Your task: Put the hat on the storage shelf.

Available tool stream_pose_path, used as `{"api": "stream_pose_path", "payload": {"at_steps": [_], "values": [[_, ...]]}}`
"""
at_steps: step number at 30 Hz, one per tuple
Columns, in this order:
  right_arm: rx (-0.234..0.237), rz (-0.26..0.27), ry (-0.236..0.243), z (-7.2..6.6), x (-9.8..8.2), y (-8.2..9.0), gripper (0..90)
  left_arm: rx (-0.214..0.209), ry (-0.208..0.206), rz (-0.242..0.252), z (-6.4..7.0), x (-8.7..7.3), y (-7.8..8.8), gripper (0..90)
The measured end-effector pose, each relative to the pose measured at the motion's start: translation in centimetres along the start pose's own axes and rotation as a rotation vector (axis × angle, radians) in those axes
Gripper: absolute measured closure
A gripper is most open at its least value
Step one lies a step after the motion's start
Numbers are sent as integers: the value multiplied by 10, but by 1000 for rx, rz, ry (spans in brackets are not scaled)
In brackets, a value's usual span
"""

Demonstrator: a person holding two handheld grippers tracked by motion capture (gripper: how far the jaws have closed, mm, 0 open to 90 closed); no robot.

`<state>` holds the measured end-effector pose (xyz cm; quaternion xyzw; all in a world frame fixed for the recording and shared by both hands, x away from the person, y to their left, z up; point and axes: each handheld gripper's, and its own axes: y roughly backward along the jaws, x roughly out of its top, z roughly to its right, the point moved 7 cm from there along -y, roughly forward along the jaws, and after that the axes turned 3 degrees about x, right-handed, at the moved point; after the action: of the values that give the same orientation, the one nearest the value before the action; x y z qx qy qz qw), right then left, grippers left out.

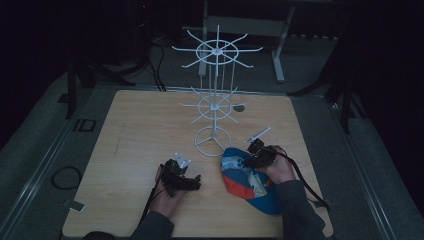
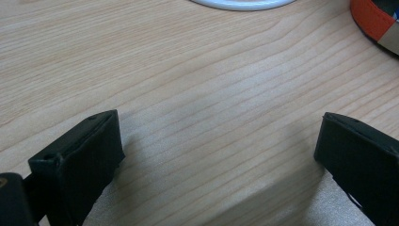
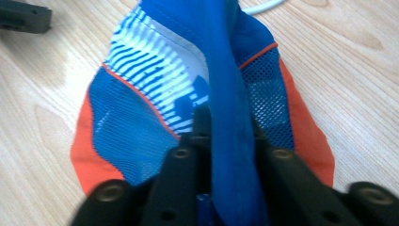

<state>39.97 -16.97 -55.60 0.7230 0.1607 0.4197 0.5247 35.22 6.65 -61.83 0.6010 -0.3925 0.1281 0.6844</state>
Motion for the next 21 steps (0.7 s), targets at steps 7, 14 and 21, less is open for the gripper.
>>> {"api": "stream_pose_path", "payload": {"at_steps": [7, 14, 21], "values": [[0, 53, 15, -3, 1, 12, 887, 0, -2, -1, 0, 0, 0, 19], [21, 95, 13, -6, 1, 23, 887, 0, -3, -1, 0, 0, 0, 19], [53, 149, 26, -12, 2, 38, 887, 0, -2, -1, 0, 0, 0, 19]]}}
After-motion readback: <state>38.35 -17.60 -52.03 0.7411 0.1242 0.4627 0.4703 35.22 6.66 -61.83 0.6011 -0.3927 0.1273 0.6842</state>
